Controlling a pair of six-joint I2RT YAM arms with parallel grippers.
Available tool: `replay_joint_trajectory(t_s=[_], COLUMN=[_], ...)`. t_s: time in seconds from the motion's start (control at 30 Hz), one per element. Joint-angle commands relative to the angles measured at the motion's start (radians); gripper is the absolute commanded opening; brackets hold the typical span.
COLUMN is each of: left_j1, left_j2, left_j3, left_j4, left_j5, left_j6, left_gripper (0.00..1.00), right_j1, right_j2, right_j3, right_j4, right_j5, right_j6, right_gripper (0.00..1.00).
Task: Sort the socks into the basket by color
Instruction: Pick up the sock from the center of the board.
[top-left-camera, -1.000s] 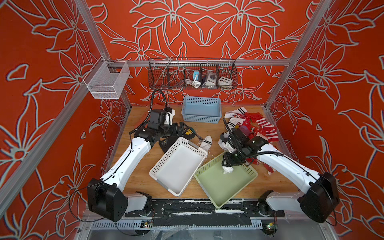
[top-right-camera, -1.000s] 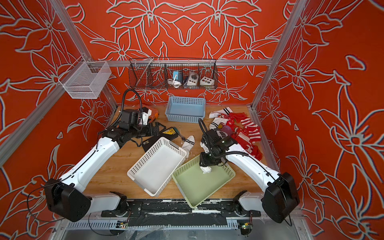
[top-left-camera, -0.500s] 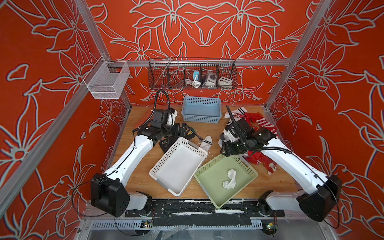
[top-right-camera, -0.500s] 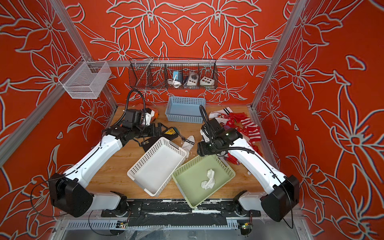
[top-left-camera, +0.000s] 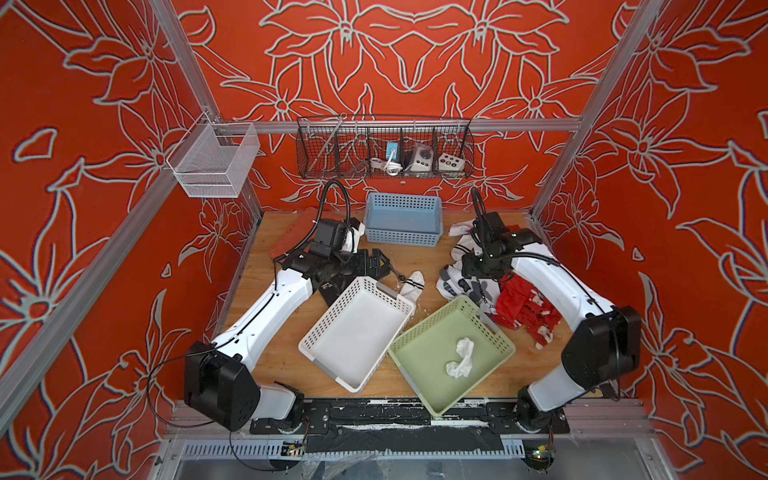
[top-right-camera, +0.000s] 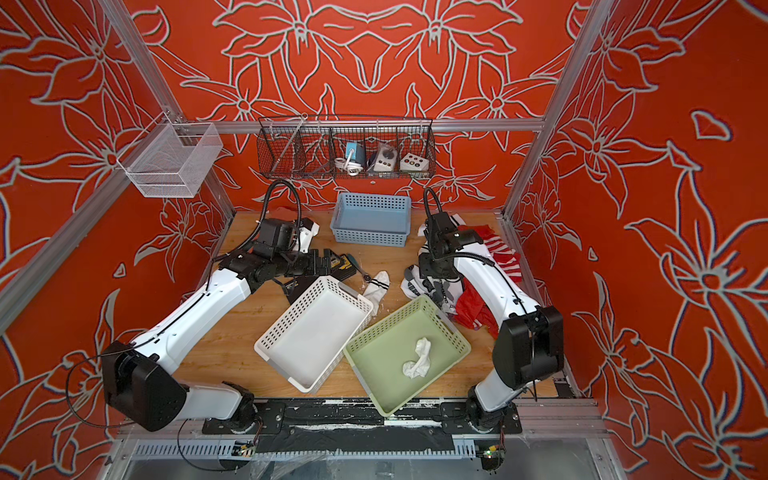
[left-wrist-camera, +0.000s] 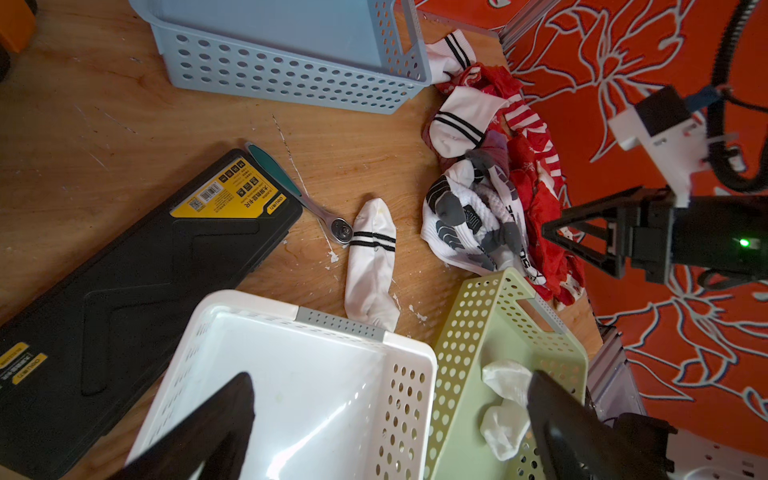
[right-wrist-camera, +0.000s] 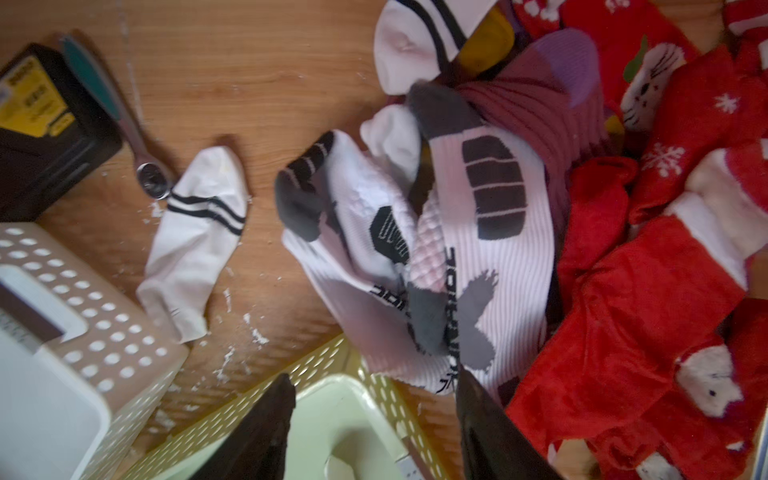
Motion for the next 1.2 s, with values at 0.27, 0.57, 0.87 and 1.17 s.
replay_joint_trajectory(t_s=[0.27,0.57,0.87,1.17], left_j1=[-0.018,-0.020,-0.020,-0.022], left_j2=[0.025,0.041,0.039,0.050], left_j3=[0.024,0.047,0.052,0.050], left_j4=[0.002,-0.010,-0.016,-0.007], left_j5=[0.027,0.039,0.044,0.057], left_j6=[0.001,0.024,0.031,0.030], left_gripper=[1.00,1.00,1.00,1.00], right_j1=[-0.078,-0.088,-0.090,-0.090], right_j2=[0.178,0.216,0.263,0.140], right_j3=[0.013,0.001,0.036,0.016], right_j4=[0.066,0.124,0.137,0.130], right_j5=[0.129,0.146,0.171,0.159], right_j6=[-0.029,-0.012,-0.003,-0.010], right_gripper=[0.64,0.52,0.30,0.21])
